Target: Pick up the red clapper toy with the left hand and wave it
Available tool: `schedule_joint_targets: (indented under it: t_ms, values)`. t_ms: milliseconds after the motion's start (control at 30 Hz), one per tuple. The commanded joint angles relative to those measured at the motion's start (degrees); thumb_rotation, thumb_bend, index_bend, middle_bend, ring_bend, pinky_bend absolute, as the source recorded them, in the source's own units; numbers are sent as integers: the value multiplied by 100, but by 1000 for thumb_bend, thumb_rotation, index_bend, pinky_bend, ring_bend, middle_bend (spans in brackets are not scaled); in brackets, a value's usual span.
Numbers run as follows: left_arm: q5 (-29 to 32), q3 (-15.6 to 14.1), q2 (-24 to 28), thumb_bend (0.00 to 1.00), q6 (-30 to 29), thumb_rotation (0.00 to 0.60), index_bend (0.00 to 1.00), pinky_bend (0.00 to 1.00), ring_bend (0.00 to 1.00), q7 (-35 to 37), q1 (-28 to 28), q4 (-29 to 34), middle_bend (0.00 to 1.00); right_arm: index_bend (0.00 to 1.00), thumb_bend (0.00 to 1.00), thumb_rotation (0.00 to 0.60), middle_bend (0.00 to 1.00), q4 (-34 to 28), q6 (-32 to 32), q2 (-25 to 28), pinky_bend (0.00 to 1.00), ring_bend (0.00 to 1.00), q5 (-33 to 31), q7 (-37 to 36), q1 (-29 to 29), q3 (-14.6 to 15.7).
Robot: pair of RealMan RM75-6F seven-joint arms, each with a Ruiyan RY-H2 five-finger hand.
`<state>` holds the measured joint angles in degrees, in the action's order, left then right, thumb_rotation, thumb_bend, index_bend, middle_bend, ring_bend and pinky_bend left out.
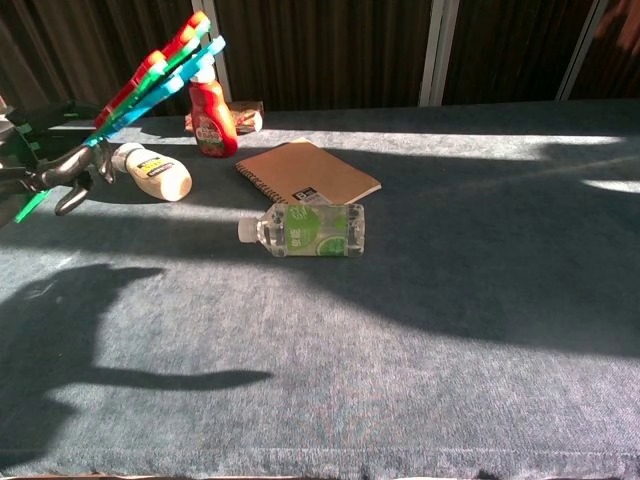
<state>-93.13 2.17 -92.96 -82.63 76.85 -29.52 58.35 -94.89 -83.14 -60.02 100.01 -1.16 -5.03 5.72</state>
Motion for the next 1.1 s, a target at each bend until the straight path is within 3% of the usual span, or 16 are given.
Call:
schedule_joint_targets:
  t_ms: [33, 133, 200, 367, 467, 567, 700, 800, 900, 1100]
  values:
    - [286, 632, 634, 695, -993, 600, 803, 828, 510, 2317, 271, 1276, 716, 0, 76, 600, 0, -2, 12, -4, 0, 0, 3, 10, -3, 4]
    - [102, 539, 773, 692, -1043, 600, 803, 827, 510, 2047, 303, 1357, 716, 0, 76, 600, 0, -5, 29, -6, 0, 0, 4, 22, -6, 12]
    - [-191, 301, 794, 693, -914, 600, 803, 828, 510, 1569, 244, 1175, 716, 0, 76, 600, 0, -10, 33, -9, 0, 0, 1, 34, -6, 11]
    - [-1159, -703, 946, 695, 327, 600, 803, 827, 510, -36, -217, 472, 719, 0, 76, 600, 0, -22, 28, -12, 0, 0, -2, 55, 1, 13]
    - [-1068, -771, 801, 698, 934, 600, 803, 827, 507, -1351, -307, 303, 721, 0, 76, 600, 0, -19, 47, -12, 0, 0, -11, 58, -3, 15]
    - [-790, -674, 707, 698, 1194, 600, 803, 827, 507, -1782, -327, 366, 723, 0, 76, 600, 0, -25, 38, -2, 0, 0, -18, 46, -2, 9]
    - [-505, -432, 708, 697, 895, 600, 803, 827, 507, -1284, -281, 506, 723, 0, 76, 600, 0, -28, 14, 20, 0, 0, -18, 15, 2, 4]
    - [-194, -42, 672, 694, 223, 600, 803, 827, 508, -288, -118, 690, 723, 0, 76, 600, 0, -32, 25, 28, 0, 0, -8, 3, 0, 14]
    - [321, 569, 595, 687, -535, 600, 803, 828, 509, 858, 137, 1059, 724, 0, 76, 600, 0, -36, 33, 31, 0, 0, -4, -1, -2, 20]
    - [842, 1055, 1110, 675, -589, 600, 803, 828, 506, 3385, 393, 2036, 724, 0, 76, 600, 0, -41, 60, 25, 0, 0, -11, 18, -8, 24]
